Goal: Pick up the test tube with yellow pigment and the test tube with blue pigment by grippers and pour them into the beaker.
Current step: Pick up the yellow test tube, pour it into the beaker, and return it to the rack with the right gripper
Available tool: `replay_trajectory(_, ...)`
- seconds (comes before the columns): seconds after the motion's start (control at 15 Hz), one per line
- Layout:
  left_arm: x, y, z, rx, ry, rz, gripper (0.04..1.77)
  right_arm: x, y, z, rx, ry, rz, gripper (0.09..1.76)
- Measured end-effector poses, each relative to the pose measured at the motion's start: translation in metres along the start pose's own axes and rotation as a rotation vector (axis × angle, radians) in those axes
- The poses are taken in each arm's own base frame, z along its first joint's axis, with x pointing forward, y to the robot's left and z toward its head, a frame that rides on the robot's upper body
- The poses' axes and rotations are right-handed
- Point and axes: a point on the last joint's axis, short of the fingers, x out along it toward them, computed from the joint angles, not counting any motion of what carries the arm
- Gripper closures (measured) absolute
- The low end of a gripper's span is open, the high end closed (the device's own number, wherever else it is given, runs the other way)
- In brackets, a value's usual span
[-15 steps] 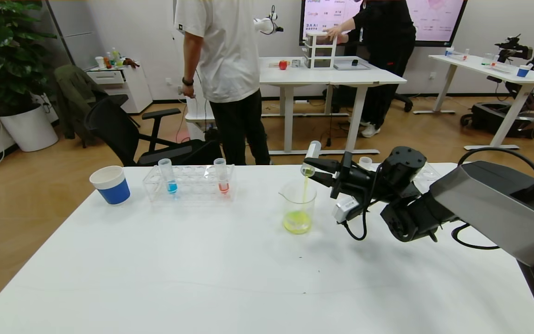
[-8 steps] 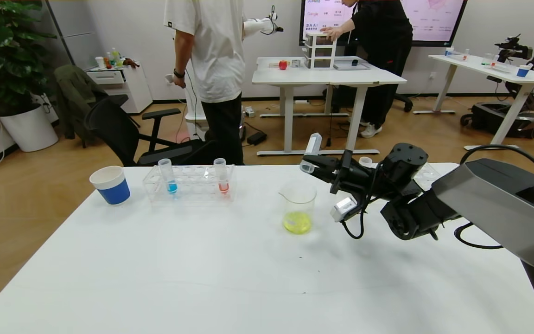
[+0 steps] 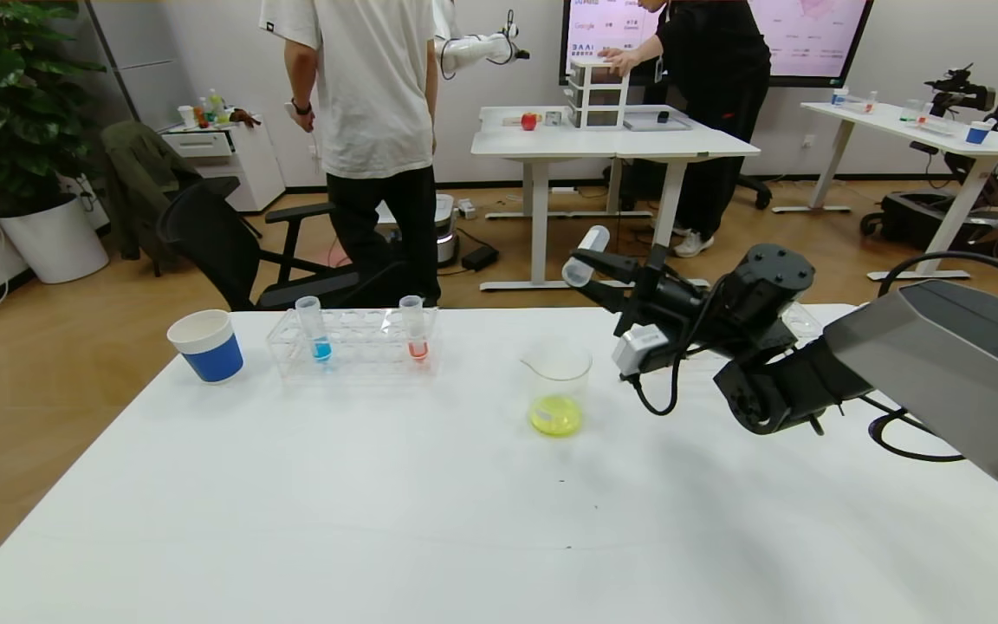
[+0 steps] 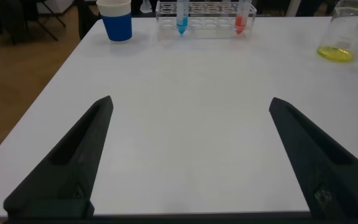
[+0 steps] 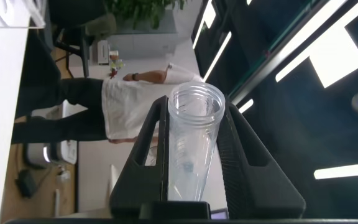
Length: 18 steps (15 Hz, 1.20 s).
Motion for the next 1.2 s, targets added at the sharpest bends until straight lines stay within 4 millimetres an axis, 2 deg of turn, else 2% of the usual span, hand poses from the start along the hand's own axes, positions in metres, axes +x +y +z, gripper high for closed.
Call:
replay_trajectory(0.2, 0.000, 0.000, 0.000, 0.000, 0.000, 0.000, 0.06, 0.004, -0.033, 0.005, 0.288, 0.138, -0.113, 1.35)
replay_trajectory(0.47, 0.000, 0.000, 0.000, 0.000, 0.000, 0.000, 0.06, 0.005, -0.072, 0.030, 0.834, 0.368, -0.357, 1.35)
replay_trajectory(0.73, 0.000, 0.000, 0.000, 0.000, 0.000, 0.000, 0.06, -0.023, -0.085, 0.057, 1.276, 0.553, -0.420, 1.35)
replay_trajectory(1.0, 0.000, 0.000, 0.000, 0.000, 0.000, 0.000, 0.06, -0.059, -0.089, 0.076, 1.470, 0.686, -0.414, 1.35)
replay_trajectory(1.2, 0.000, 0.000, 0.000, 0.000, 0.000, 0.000, 0.06, -0.089, -0.096, 0.058, 1.453, 0.801, -0.431, 1.35)
